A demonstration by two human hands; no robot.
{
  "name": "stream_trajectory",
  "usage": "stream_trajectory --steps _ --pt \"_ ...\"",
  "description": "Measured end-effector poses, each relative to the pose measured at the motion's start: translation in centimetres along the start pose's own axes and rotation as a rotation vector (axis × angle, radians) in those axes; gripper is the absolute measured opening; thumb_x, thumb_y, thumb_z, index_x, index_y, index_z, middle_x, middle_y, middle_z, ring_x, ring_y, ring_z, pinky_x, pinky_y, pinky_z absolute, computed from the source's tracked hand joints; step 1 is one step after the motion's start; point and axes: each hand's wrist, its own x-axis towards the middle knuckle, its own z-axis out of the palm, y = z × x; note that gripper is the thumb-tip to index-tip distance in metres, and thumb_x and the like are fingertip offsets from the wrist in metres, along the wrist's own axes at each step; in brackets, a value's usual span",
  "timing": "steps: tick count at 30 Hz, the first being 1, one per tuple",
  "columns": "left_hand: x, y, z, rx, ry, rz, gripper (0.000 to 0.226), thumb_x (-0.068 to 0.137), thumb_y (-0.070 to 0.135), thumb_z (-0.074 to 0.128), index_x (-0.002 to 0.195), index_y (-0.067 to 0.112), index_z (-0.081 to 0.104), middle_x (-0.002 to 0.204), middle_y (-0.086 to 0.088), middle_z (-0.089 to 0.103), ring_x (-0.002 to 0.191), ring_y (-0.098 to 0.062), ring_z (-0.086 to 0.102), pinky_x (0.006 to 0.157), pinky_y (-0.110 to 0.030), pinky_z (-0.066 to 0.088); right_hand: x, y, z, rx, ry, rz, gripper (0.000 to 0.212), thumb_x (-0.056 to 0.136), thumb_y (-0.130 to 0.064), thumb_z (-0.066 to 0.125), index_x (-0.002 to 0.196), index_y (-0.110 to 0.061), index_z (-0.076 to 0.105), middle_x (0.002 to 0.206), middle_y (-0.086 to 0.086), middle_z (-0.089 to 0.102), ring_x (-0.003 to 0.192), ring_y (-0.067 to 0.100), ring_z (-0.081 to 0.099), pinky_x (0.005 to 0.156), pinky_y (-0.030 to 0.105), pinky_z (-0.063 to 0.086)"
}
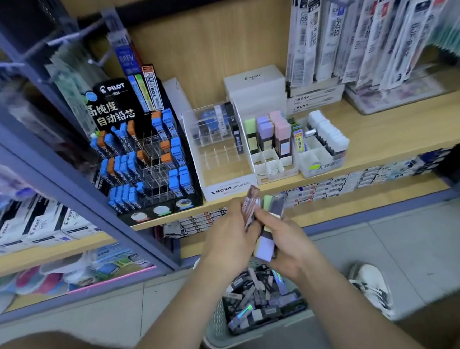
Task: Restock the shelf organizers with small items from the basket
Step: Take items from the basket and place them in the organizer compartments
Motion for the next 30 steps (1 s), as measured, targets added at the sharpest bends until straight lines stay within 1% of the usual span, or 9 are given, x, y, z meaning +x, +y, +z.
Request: stream_trajectory --steps 5,7,10,12,16,19,23,27,30 --pt "0.8 0.7 -1.4 0.267 -0.051 0.151 0.027 0.096 0.036 0.044 0.116 0.018 0.040 0.085 -0.003 0.062 0.082 -0.030 0.062 0.066 -0.038 0.047 -0.2 -0.6 1.1 -0.035 0.082 -0.017 0.023 0.096 -0.010 0.056 0.115 0.001 0.061 0.091 0.019 0.071 0.069 0.026 0.069 0.054 0.035 0.056" --pt "1.3 0.8 -1.9 0.161 -0.115 0.092 0.022 0.095 0.037 0.047 0.109 0.019 0.044 0.082 -0.002 0.059 0.079 -0.028 0.060 0.066 -0.038 0.045 -0.3 -1.4 1.5 -0.035 0.116 -0.022 0.018 0.095 -0.010 0.058 0.110 -0.001 0.063 0.092 0.018 0.072 0.069 0.026 0.070 0.055 0.038 0.058" --pt "2.1 0.9 -2.8 -0.192 -0.160 -0.055 0.014 0.095 0.036 0.051 0.103 0.024 0.054 0.091 -0.001 0.065 0.086 -0.024 0.062 0.078 -0.039 0.050 -0.6 -3.2 1.8 -0.025 0.130 -0.051 0.022 0.094 -0.015 0.061 0.109 0.001 0.063 0.094 0.023 0.069 0.076 0.032 0.067 0.078 0.057 0.056" --pt "2.6 1.5 -3.6 -0.249 -0.160 -0.074 0.011 0.096 0.031 0.050 0.102 0.023 0.056 0.095 -0.001 0.067 0.089 -0.021 0.063 0.082 -0.037 0.049 -0.8 -4.3 2.0 -0.027 0.111 -0.096 0.027 0.092 -0.017 0.063 0.110 0.003 0.060 0.087 0.022 0.066 0.077 0.033 0.065 0.084 0.058 0.053" --pt "3.3 3.6 -4.9 -0.250 -0.236 0.015 0.012 0.099 0.029 0.044 0.096 0.025 0.055 0.082 0.005 0.062 0.073 -0.011 0.055 0.065 -0.025 0.042 -0.9 -6.0 3.4 -0.166 0.078 -0.204 0.046 0.077 -0.037 0.072 0.104 -0.002 0.065 0.093 0.019 0.073 0.081 0.031 0.070 0.083 0.054 0.055" --pt "4.2 4.7 -5.9 -0.154 -0.273 0.134 0.011 0.098 0.027 0.045 0.103 0.022 0.053 0.087 0.002 0.059 0.077 -0.017 0.053 0.068 -0.031 0.042 -1.0 -8.0 4.3 -0.289 0.088 -0.240 0.046 0.062 -0.042 0.077 0.087 -0.005 0.066 0.079 0.013 0.071 0.066 0.023 0.066 0.070 0.042 0.057" --pt "5.8 5.2 -6.7 -0.167 -0.132 0.237 0.015 0.092 0.028 0.060 0.106 0.033 0.059 0.085 0.012 0.062 0.076 -0.012 0.057 0.070 -0.029 0.047 -0.9 -12.0 4.7 -0.354 0.071 -0.274 0.011 0.083 -0.008 0.073 0.085 -0.005 0.063 0.066 0.010 0.060 0.041 0.012 0.050 0.041 0.021 0.042" --pt "6.7 5.7 -7.3 -0.322 -0.067 0.239 0.029 0.088 0.021 0.065 0.096 0.049 0.059 0.072 0.013 0.060 0.058 -0.013 0.063 0.057 -0.028 0.051 -0.8 -15.4 4.5 -0.478 0.018 -0.333 0.008 0.082 0.001 0.070 0.082 -0.004 0.064 0.063 0.008 0.058 0.043 0.012 0.045 0.039 0.021 0.039" --pt "7.2 5.9 -7.3 -0.382 -0.055 0.217 0.022 0.086 0.021 0.069 0.092 0.040 0.061 0.074 0.008 0.062 0.058 -0.016 0.067 0.052 -0.023 0.047 -0.3 -16.2 4.3 -0.483 -0.016 -0.358 0.007 0.082 0.001 0.070 0.082 -0.004 0.065 0.062 0.007 0.055 0.045 0.012 0.043 0.039 0.022 0.039"
